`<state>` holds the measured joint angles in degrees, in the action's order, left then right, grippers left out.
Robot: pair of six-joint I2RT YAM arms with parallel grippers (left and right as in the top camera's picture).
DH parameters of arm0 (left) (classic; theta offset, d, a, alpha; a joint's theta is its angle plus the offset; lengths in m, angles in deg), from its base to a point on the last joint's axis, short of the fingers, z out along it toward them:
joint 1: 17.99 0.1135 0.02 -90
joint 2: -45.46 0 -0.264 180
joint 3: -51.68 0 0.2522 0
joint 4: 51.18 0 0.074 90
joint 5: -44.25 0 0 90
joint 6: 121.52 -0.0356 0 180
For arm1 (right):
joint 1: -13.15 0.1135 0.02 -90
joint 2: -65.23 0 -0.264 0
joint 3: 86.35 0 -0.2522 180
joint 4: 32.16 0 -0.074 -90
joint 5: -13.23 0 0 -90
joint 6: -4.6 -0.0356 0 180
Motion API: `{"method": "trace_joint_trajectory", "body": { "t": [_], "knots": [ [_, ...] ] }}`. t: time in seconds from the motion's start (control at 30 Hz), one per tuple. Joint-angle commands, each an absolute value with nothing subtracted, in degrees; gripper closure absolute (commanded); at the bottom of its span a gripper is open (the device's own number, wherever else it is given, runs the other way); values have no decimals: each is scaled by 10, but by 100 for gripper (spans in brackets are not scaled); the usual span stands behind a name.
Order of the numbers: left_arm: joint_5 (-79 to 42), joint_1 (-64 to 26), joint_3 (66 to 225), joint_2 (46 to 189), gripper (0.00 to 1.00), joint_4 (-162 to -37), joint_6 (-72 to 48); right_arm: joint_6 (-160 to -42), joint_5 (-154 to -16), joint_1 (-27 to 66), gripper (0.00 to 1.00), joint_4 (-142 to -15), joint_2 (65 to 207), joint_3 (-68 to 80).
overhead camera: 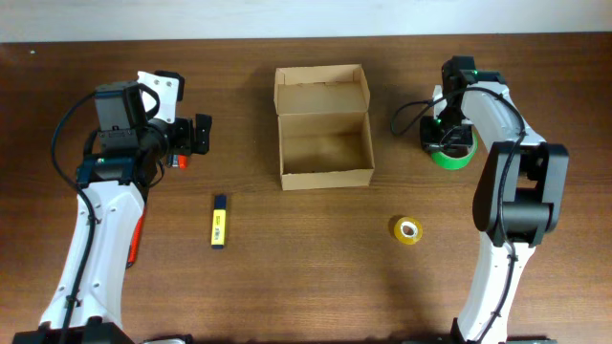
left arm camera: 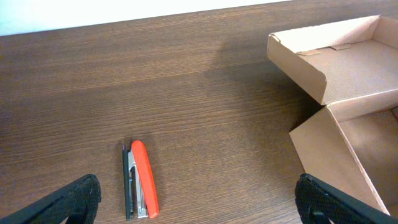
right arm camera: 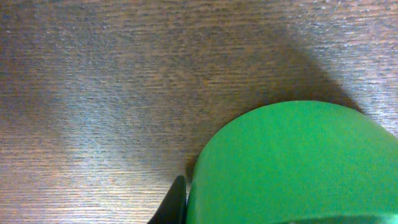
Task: Pack container
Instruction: 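Grasp the green tape roll with the right gripper and lift it, then carry the green tape into the box and release it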
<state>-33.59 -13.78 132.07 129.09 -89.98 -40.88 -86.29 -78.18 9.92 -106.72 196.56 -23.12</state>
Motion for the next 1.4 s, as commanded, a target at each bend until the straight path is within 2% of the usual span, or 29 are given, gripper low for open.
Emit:
{"method": "trace_joint_trajectory", "body": {
  "t": [0.0, 0.13, 0.27, 0.43, 0.5, 0.67, 0.77, 0.97, 1.37],
  "knots": [
    [-336, -134, 1329, 1294, 1, -900, -412, -863, -794, 102, 96, -1086, 1967, -245],
    [-344, -134, 1329, 1294, 1, -900, -412, -863, -794, 102, 96, -1125, 1941, -320],
    [-356, -134, 1329, 1294, 1, -900, -413, -863, -794, 111, 96, -1215, 1932, -462],
    [-357, -134, 1329, 1294, 1, -900, -413, -831, -813, 201, 96, -1302, 1932, -673],
    [-357, -134, 1329, 1294, 1, -900, -413, -807, -817, 244, 96, -1308, 1932, -707],
    [-359, -134, 1329, 1294, 1, -900, -415, -740, -850, 344, 96, -1332, 1932, -704],
    [-366, -134, 1329, 1294, 1, -900, -415, -738, -852, 368, 96, -1347, 1932, -665],
    [-366, -134, 1329, 1294, 1, -900, -415, -738, -850, 391, 96, -1254, 1932, -494],
    [-366, -135, 1329, 1294, 1, -900, -414, -738, -849, 391, 96, -1138, 1932, -351]
  ]
}}
